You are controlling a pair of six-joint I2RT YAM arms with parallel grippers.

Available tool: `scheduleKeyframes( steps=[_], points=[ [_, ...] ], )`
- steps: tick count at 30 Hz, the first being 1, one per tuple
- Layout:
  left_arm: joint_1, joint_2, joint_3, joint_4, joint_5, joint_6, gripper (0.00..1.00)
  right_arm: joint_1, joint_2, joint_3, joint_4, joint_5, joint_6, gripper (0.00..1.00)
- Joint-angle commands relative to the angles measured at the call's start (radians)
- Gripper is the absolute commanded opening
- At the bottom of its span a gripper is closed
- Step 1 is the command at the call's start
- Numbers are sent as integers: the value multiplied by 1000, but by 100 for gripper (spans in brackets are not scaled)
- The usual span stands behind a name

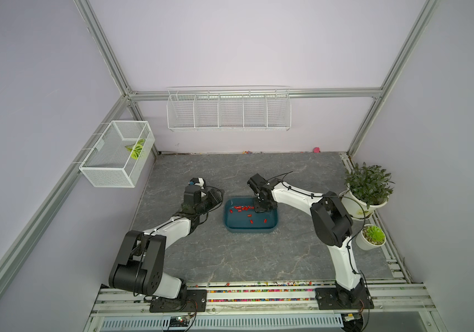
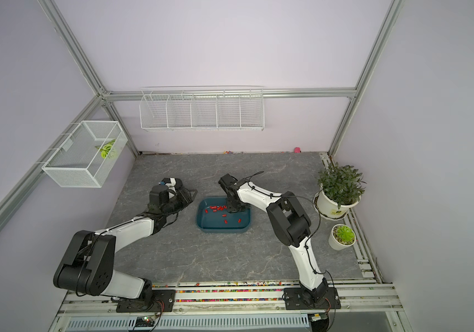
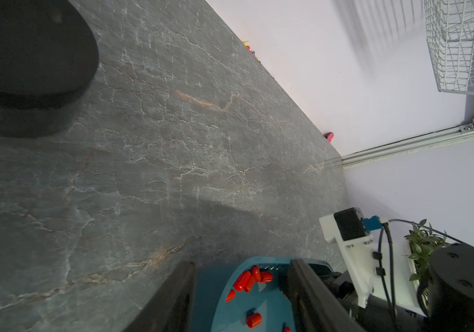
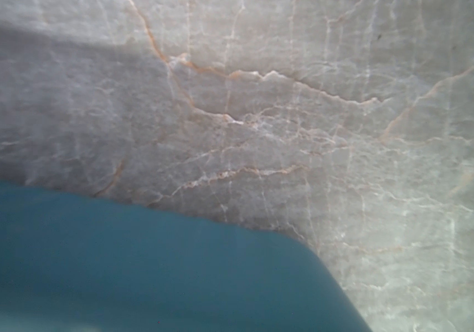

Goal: Take the screw protection sleeves out of the storage box
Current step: Pick up the screw protection sleeve from the storage box, then place the screw protection sleeve at the center of the board.

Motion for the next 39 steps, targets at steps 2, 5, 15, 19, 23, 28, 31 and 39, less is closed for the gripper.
scheduleKeyframes(
  steps=[2,5,15,19,23,28,31,39],
  points=[
    [2,1,-11,15,6,5,58,5,-125,-24,-14,-12,-23,9],
    [2,2,-9,15,6,5,58,5,-181,-31,-31,-8,-36,9],
    [2,8,-7,16,3,2,58,-32,-418,-128,-85,28,-57,10],
    [2,9,-6,13,4,2,58,-70,-502,-209,-86,39,-68,11],
    [3,14,-6,15,5,0,58,-121,-570,-312,-53,12,-76,11],
    [2,15,-6,16,8,-1,58,-185,-621,-441,7,-18,-86,12],
    [3,17,-6,16,9,-1,59,-218,-615,-500,48,-40,-94,12],
    [2,19,-8,17,12,-7,59,-242,-536,-564,131,-54,-111,13]
  ],
)
